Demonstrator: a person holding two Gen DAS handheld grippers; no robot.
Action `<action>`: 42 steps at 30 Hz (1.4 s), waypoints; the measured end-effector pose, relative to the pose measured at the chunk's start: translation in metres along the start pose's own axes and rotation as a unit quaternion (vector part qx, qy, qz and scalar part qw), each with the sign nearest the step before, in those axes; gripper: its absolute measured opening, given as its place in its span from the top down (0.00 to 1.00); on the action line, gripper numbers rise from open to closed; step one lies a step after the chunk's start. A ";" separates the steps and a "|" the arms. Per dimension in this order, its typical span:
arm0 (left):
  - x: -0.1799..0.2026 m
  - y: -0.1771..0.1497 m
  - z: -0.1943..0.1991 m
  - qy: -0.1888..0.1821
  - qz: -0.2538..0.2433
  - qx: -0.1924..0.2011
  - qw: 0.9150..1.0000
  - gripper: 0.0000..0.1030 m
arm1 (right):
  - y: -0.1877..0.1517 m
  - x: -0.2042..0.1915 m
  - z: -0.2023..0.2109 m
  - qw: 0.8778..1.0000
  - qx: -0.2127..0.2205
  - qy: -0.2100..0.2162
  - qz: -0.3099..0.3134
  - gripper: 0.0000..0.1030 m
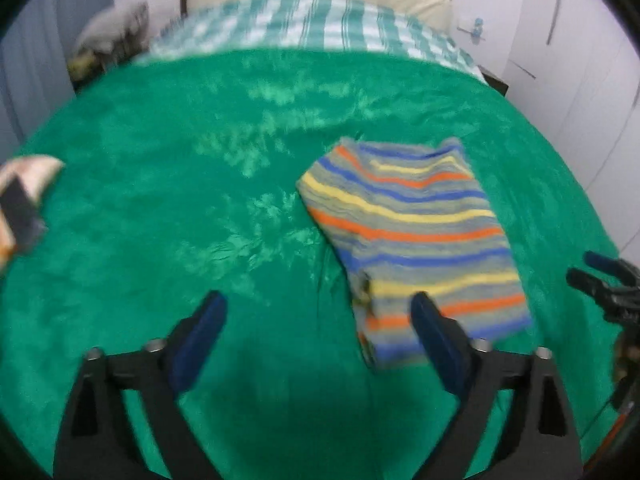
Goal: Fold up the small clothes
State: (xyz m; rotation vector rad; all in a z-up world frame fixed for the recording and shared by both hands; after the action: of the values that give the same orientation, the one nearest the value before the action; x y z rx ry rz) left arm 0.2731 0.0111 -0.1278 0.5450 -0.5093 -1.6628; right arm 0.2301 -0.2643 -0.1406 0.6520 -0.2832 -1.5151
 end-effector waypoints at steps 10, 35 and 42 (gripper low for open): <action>0.026 -0.003 0.120 0.065 -0.009 0.077 0.995 0.01 | -0.040 -0.080 0.126 0.997 0.054 0.016 0.048 0.04; 0.029 -0.060 0.204 0.127 0.002 0.054 0.990 0.01 | -0.089 -0.145 0.218 0.996 0.047 0.000 0.073 0.01; 0.026 -0.061 0.207 0.125 0.005 0.052 0.991 0.01 | -0.090 -0.152 0.225 0.994 0.049 -0.015 0.092 0.01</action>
State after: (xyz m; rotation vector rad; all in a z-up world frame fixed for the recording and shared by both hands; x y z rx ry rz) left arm 0.0952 0.0008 -0.0035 0.8139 -0.4140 -1.5369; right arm 0.0205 -0.1592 0.0230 0.6628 -0.4310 -1.3412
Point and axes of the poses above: each gripper's, at about its wrist camera, not at the fingertips, and z roughly against the way its jaws point, x to its right, y to its top, the point moved 6 cm from there along -z, roughly the way its jaws point, and after that the axes turned 6 degrees about y, right-handed, at the moved point
